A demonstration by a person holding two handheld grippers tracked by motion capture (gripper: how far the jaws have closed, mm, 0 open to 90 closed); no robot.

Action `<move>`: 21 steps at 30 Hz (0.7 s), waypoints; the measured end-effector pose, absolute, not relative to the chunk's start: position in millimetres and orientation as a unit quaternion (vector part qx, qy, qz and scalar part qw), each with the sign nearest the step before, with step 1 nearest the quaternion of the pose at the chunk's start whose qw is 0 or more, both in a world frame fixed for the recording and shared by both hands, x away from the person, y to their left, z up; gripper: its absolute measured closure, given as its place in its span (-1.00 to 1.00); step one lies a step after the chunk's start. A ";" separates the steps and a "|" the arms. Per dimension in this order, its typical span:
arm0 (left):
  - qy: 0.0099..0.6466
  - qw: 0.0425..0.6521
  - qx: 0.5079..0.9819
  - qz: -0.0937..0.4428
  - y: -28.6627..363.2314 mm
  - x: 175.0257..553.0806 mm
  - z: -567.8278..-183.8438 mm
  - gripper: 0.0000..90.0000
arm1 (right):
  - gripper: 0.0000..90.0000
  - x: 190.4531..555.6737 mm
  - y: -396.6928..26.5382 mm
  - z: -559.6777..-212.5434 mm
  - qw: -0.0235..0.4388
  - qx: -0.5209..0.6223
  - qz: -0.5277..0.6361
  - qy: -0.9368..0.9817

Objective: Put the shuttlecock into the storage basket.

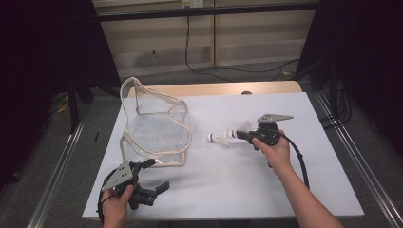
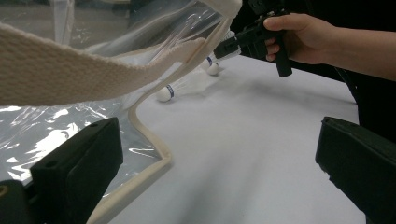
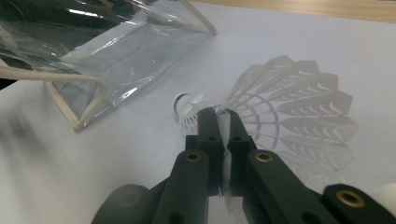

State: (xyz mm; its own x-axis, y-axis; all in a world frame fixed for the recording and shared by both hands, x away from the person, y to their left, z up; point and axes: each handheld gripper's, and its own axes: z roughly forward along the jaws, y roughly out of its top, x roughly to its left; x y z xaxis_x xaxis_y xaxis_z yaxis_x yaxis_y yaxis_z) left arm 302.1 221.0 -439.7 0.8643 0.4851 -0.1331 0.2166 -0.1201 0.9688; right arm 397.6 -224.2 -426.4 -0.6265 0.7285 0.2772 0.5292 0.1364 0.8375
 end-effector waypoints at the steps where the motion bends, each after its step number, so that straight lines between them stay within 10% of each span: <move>1: 0.236 0.620 0.741 0.107 220.9 302.1 -439.9 -0.98 | 0.98 397.5 -224.2 -426.5 0.099 0.422 0.503 0.748; 21: 0.235 0.618 0.743 0.106 220.1 302.3 -440.2 -0.98 | 0.98 400.5 -220.1 -431.6 0.096 0.426 0.505 0.745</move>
State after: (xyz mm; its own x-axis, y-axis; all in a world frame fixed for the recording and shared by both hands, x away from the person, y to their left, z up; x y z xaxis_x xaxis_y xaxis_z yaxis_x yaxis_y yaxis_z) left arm 302.3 220.1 -440.2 0.8668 0.4805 -0.1334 0.2185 -0.1254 0.9678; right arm 400.5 -220.1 -431.6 -0.6190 0.7308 0.2877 0.5375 0.1271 0.8336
